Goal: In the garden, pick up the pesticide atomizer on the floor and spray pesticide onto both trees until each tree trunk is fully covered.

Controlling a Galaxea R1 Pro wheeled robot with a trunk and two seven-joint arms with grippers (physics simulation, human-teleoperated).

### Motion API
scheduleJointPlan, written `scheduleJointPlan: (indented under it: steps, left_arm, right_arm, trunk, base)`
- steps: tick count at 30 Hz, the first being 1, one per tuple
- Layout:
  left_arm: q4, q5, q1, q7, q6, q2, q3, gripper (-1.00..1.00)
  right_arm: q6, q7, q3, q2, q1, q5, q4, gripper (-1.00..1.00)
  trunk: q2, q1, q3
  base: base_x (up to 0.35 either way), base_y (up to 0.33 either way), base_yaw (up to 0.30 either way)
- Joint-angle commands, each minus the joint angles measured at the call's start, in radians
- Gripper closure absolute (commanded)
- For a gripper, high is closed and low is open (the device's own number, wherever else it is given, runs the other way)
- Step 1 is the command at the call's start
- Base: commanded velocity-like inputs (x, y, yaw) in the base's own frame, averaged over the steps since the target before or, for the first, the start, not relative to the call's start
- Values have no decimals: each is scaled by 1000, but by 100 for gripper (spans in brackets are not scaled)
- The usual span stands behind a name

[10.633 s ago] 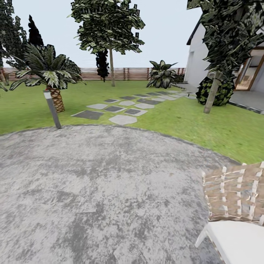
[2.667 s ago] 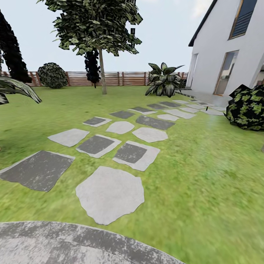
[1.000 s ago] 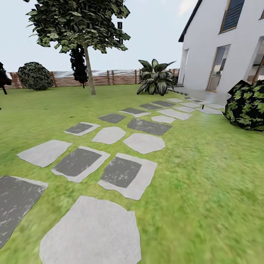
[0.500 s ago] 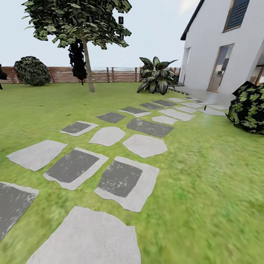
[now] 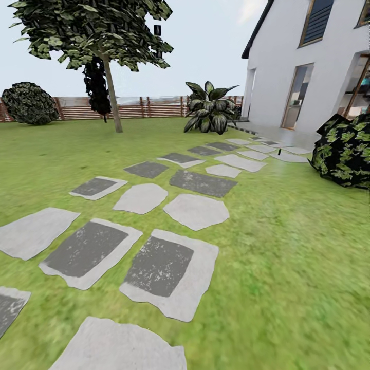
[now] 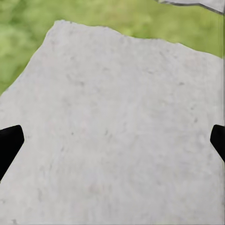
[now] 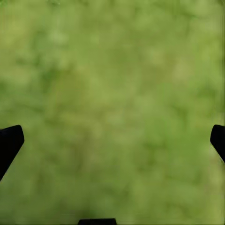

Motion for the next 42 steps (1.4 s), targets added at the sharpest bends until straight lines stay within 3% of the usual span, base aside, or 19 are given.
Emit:
scheduleJointPlan:
  steps: [1,32,42]
  left_arm:
    - [1,5,0,0,-3,0,-1,-100]
    - [1,5,0,0,-2,0,-1,-100]
    - [1,5,0,0,-2,0,-1,-100]
  right_arm:
    - [-3,-1,-1,0,0,1,1,-100]
    - [-3,0,-1,0,0,1,2,-100]
    - [-3,0,-1,0,0,1,2,-100]
  trunk:
    - [0,0,-1]
    - [0,0,-1]
    - [0,0,3]
  base:
    - [339,0,-24]
    - [339,0,-2]
    - [339,0,-139]
